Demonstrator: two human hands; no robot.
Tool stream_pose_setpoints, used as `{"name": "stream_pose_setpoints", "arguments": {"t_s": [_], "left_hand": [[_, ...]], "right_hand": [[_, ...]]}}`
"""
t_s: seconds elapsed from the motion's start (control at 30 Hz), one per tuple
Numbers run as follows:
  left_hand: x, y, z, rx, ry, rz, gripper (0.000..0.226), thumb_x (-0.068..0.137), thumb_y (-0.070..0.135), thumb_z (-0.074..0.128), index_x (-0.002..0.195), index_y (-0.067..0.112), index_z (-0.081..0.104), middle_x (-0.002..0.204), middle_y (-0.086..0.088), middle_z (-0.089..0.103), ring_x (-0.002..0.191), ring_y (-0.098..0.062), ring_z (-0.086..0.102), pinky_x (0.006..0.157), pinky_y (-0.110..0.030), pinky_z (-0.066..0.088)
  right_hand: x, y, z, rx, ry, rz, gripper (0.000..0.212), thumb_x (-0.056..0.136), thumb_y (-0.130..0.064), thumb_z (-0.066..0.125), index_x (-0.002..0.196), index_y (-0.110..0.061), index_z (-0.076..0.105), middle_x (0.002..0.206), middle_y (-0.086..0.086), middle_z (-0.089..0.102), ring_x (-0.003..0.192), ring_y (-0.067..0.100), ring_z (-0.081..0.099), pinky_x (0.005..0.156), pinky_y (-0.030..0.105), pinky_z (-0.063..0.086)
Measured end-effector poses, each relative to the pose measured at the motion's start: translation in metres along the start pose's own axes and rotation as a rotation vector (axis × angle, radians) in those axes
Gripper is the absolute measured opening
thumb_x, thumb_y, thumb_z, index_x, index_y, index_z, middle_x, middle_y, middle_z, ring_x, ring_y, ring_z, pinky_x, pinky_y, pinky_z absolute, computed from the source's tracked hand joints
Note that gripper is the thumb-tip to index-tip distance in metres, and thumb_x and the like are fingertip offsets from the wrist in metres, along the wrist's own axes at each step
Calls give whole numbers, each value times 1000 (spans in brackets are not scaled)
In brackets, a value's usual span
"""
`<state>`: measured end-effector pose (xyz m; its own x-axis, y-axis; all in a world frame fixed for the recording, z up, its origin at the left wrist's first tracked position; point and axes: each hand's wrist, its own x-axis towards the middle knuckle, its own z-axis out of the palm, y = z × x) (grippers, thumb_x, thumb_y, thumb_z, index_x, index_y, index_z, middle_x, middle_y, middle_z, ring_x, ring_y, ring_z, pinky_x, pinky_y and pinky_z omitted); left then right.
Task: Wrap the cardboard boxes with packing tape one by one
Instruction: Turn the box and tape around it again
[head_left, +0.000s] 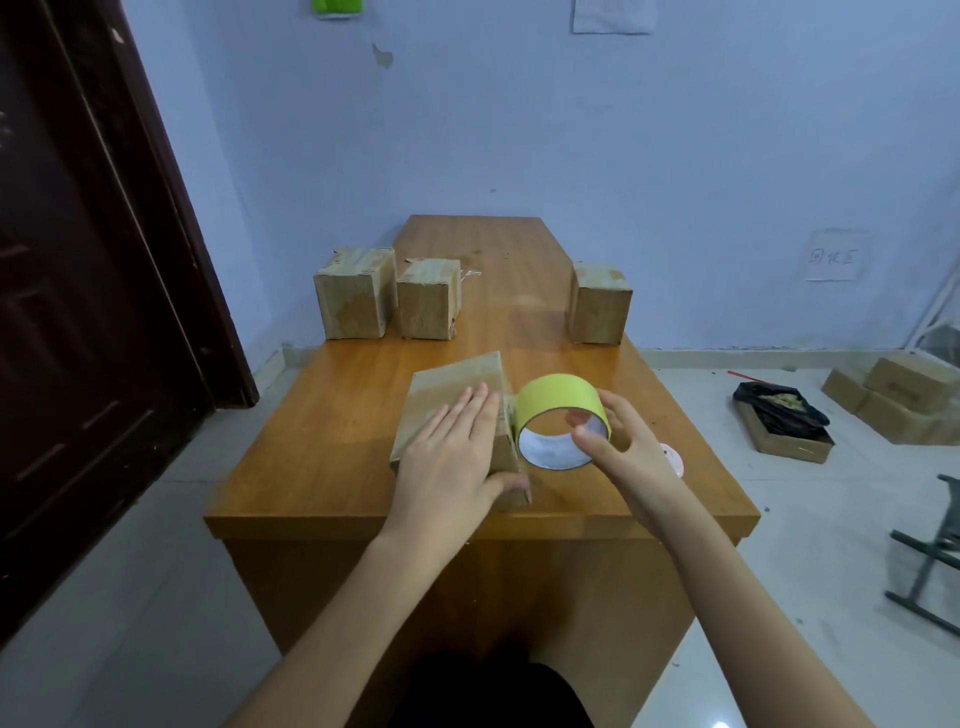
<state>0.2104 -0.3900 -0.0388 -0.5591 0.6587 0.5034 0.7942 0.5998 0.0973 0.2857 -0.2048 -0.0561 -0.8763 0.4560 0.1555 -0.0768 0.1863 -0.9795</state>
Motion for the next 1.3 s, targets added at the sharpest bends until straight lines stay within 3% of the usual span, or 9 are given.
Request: {"name": "stream_pose_setpoints", "arguments": {"t_s": [0.13, 0.3, 0.47, 0.67, 0.87, 0.93, 1.0, 1.1, 1.3], "left_hand": [[4, 8, 4, -40, 4, -2, 88, 84, 62, 46, 150, 21, 7, 157, 5, 4, 143, -8, 2, 108, -21, -3], [5, 11, 7, -130, 44, -60, 88, 82, 62, 49, 150, 21, 11, 157, 6, 9, 143, -7, 5, 107, -20, -1], [5, 6, 8, -185, 60, -123, 85, 81, 57, 55, 149, 23, 16, 156, 8, 14, 142, -7, 8, 109, -21, 3], [6, 5, 8, -336, 75, -216, 82, 80, 53, 59, 148, 26, 21, 155, 12, 18, 141, -8, 17, 111, -28, 18], [5, -13, -16, -564, 33, -225, 92, 77, 45, 70, 147, 40, 9, 150, 14, 23, 132, -5, 28, 99, -28, 34], [7, -16, -23, -424, 2, -188, 81, 83, 49, 62, 147, 37, 15, 152, 10, 20, 138, -9, 21, 105, -31, 29], [10, -18, -30, -119, 37, -135, 68, 87, 57, 49, 145, 27, 30, 156, 4, 16, 144, -14, 4, 114, -38, 6], [12, -17, -36, 159, 88, -58, 69, 90, 62, 32, 144, 19, 33, 157, -1, 11, 145, -18, -4, 115, -40, -8], [4, -16, -16, -30, -59, -54, 68, 95, 54, 19, 149, 12, 18, 156, -5, 17, 144, -13, 9, 117, -28, 3]], "right_hand": [[-5, 9, 19, 97, 78, 146, 75, 65, -51, 81, 127, -21, 52, 120, -3, 64, 113, 18, 60, 97, 39, 49], [-4, 6, 35, 309, -45, 307, 26, 89, -33, 64, 110, -17, 65, 101, 6, 74, 86, 19, 71, 66, 31, 56], [2, 1, 39, 383, -41, 229, 12, 97, -12, 52, 102, -7, 62, 71, 0, 71, 59, 11, 67, 49, 24, 52], [1, 4, 36, 521, 92, 290, 23, 94, 1, 47, 117, -2, 50, 98, 20, 62, 62, 20, 70, 48, 32, 55], [8, -20, 37, 269, 10, 180, 16, 95, -1, 45, 105, -13, 48, 101, 19, 60, 66, 23, 72, 51, 34, 57], [12, -35, 37, 173, -33, 158, 14, 96, -3, 44, 103, -15, 47, 104, 18, 57, 67, 22, 71, 52, 35, 57], [16, -49, 38, 54, -68, 121, 12, 98, -6, 41, 100, -18, 45, 106, 17, 56, 69, 23, 70, 53, 35, 57], [23, -69, 38, -185, -104, 78, 12, 98, -10, 37, 96, -21, 41, 102, 10, 54, 64, 22, 69, 49, 33, 56], [32, -78, 40, -535, -112, 77, 5, 97, -21, 43, 101, -18, 41, 90, 2, 57, 56, 16, 68, 45, 26, 53]]}}
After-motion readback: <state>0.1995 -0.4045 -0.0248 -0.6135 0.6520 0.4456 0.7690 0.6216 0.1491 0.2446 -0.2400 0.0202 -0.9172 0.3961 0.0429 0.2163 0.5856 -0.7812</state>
